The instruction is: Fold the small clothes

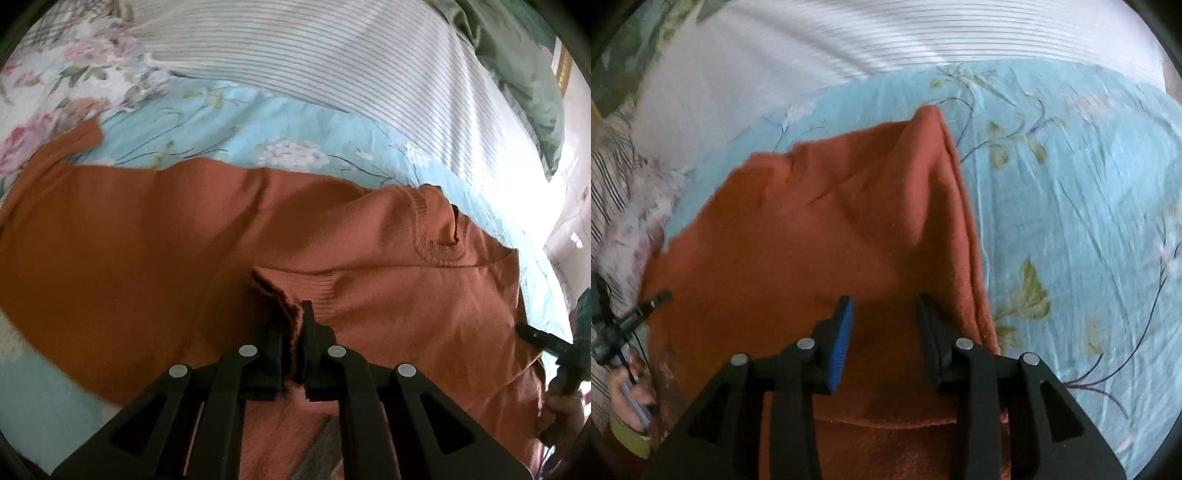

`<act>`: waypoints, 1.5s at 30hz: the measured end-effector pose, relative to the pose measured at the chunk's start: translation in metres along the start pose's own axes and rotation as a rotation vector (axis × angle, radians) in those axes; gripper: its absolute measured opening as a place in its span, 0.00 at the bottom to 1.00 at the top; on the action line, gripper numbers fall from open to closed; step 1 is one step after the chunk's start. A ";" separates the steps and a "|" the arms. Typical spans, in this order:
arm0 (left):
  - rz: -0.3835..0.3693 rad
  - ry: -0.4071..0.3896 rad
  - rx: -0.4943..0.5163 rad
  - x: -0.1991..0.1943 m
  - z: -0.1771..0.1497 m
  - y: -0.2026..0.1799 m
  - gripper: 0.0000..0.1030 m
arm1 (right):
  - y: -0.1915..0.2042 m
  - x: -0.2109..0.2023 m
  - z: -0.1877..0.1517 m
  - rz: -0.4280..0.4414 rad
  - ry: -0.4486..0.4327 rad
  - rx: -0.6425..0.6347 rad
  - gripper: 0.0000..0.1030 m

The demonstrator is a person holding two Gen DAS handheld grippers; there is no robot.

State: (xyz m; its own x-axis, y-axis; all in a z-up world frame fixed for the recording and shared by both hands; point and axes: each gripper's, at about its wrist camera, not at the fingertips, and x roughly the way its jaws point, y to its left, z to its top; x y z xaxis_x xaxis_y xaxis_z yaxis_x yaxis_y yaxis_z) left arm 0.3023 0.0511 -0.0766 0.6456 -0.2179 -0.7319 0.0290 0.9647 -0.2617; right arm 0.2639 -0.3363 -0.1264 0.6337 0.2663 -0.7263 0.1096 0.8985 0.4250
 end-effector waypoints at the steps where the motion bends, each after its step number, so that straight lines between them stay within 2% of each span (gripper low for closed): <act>1: 0.021 -0.011 -0.008 -0.008 -0.001 0.006 0.10 | 0.000 -0.008 0.000 -0.002 -0.012 0.019 0.38; 4: 0.116 -0.063 -0.034 -0.033 0.002 0.030 0.11 | 0.019 -0.032 -0.010 0.079 -0.047 -0.021 0.57; 5: 0.142 -0.077 -0.051 -0.041 0.006 0.040 0.19 | 0.024 -0.037 -0.013 0.099 -0.047 -0.036 0.60; 6: 0.170 -0.089 -0.074 -0.048 0.011 0.052 0.37 | 0.031 -0.041 -0.018 0.122 -0.044 -0.049 0.60; 8: 0.254 -0.117 -0.126 -0.059 0.021 0.078 0.56 | 0.045 -0.045 -0.031 0.171 -0.020 -0.064 0.60; 10: 0.357 -0.144 -0.174 -0.067 0.034 0.106 0.61 | 0.057 -0.044 -0.040 0.208 0.007 -0.062 0.61; 12: 0.408 -0.157 -0.200 -0.068 0.047 0.128 0.71 | 0.067 -0.039 -0.050 0.225 0.036 -0.058 0.61; 16: 0.500 -0.126 -0.187 -0.047 0.078 0.161 0.72 | 0.086 -0.025 -0.067 0.253 0.087 -0.067 0.61; 18: 0.501 -0.090 -0.174 -0.031 0.095 0.171 0.72 | 0.090 -0.021 -0.074 0.263 0.112 -0.073 0.61; 20: 0.517 -0.067 -0.132 -0.012 0.113 0.171 0.72 | 0.097 -0.015 -0.077 0.276 0.131 -0.070 0.61; 23: 0.584 -0.034 -0.045 0.019 0.132 0.169 0.72 | 0.098 -0.010 -0.080 0.283 0.147 -0.060 0.61; 25: 0.591 -0.017 -0.037 0.032 0.140 0.177 0.46 | 0.100 -0.009 -0.081 0.285 0.151 -0.058 0.61; 26: 0.560 -0.001 -0.047 0.037 0.143 0.181 0.15 | 0.100 -0.009 -0.081 0.285 0.150 -0.057 0.61; 27: 0.535 0.008 -0.056 0.038 0.145 0.183 0.08 | 0.100 -0.010 -0.081 0.284 0.148 -0.056 0.61; 32: 0.425 -0.106 -0.100 -0.002 0.141 0.174 0.05 | 0.103 -0.016 -0.083 0.302 0.134 -0.047 0.61; 35: 0.302 -0.178 -0.134 -0.041 0.128 0.152 0.05 | 0.105 -0.019 -0.085 0.316 0.123 -0.040 0.61; 39: 0.148 -0.235 -0.124 -0.078 0.099 0.097 0.05 | 0.105 -0.028 -0.087 0.333 0.104 -0.038 0.61; 45: -0.066 -0.232 -0.074 -0.080 0.064 -0.005 0.05 | 0.087 -0.053 -0.087 0.326 0.048 -0.007 0.61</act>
State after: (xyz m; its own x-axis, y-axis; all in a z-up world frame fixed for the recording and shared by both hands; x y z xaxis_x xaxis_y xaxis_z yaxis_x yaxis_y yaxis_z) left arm 0.2994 0.0730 0.0230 0.8021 -0.2318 -0.5504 0.0260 0.9343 -0.3555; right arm 0.1734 -0.2425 -0.0980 0.5979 0.5566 -0.5768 -0.0990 0.7654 0.6359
